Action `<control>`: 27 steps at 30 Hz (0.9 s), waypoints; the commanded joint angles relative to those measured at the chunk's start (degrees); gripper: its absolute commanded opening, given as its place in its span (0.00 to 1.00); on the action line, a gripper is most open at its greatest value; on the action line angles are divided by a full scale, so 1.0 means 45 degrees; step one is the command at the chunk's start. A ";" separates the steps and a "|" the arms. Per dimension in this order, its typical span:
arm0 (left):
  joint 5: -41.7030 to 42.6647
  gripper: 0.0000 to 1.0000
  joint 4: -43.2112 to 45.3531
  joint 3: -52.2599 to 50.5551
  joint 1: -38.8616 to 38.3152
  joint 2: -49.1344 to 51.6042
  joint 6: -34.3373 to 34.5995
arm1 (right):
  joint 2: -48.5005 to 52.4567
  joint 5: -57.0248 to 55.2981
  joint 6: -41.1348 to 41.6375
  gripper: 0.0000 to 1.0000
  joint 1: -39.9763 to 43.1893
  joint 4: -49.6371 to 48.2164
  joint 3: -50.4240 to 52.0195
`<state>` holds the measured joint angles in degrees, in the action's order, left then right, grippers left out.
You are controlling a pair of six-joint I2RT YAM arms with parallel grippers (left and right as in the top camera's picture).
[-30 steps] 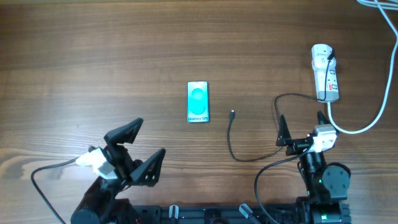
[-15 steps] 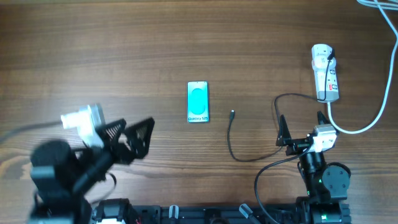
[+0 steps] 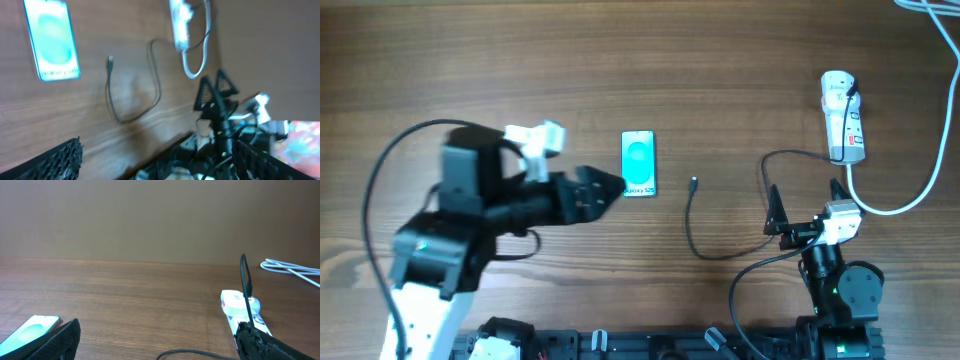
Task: Plug charger to phone and switch on socket
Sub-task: 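Move the left gripper over the Galaxy S25 phone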
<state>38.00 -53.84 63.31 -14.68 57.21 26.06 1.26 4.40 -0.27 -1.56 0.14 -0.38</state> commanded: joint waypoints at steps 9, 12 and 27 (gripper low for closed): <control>-0.6324 0.99 -0.4677 0.6149 -0.3837 0.6324 0.1651 | 0.0010 -0.0175 0.0073 1.00 0.0053 -0.0034 0.0015; -0.7504 0.99 -0.6528 0.8874 -0.4027 0.8524 0.1656 | 0.0010 -0.0170 0.0073 1.00 0.0053 -0.0034 0.0015; -0.8801 1.00 -0.5115 1.1574 -0.4075 1.2959 0.1758 | 0.0010 -0.0170 0.0073 1.00 0.0053 -0.0034 0.0015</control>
<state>0.03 -77.69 114.02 -32.69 113.67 33.36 1.28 4.40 -0.27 -1.56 0.16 -0.38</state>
